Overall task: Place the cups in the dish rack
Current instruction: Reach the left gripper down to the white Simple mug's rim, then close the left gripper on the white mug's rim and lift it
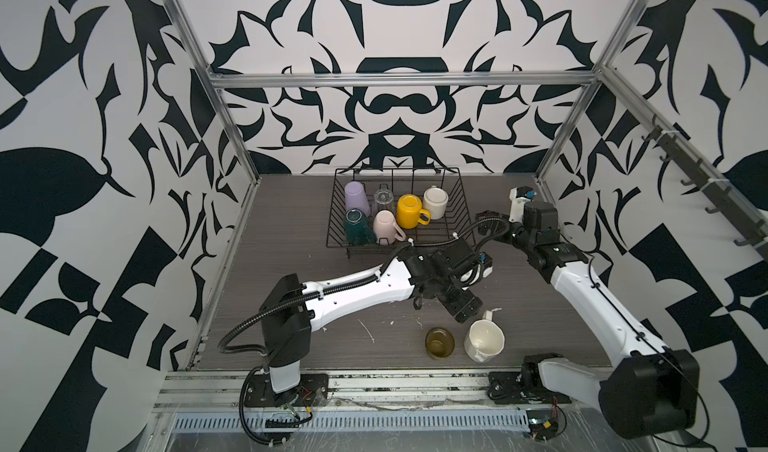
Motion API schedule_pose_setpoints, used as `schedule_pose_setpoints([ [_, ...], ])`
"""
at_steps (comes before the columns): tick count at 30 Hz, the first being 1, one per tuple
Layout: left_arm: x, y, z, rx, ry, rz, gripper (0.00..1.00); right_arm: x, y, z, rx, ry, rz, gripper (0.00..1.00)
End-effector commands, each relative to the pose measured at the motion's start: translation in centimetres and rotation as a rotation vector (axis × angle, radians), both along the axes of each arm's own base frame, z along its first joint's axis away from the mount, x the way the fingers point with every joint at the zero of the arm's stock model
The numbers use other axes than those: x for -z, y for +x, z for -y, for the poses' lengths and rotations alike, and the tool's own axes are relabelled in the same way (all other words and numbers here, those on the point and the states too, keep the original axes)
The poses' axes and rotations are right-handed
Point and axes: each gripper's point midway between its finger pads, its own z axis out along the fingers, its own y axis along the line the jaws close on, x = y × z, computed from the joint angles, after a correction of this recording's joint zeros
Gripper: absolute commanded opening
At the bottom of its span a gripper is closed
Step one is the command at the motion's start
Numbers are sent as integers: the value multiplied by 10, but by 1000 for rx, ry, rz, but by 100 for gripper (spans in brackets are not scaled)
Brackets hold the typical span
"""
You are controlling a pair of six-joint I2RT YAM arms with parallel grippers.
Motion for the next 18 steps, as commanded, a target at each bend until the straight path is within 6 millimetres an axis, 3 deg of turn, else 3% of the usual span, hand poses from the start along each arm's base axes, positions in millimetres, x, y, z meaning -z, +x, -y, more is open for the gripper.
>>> schedule_pose_setpoints([
  [1, 4, -10, -2, 3, 49, -16, 79, -11, -4, 6, 13, -17, 40, 99],
  [8, 17, -24, 10, -35, 74, -59, 80, -8, -17, 31, 100, -43, 28, 100],
  [11, 23, -23, 13, -77, 79, -73, 80, -5, -20, 45, 147, -21, 27, 99],
  [18, 34, -18, 20, -119, 73, -80, 80, -3, -26, 58, 167, 39, 38, 100],
])
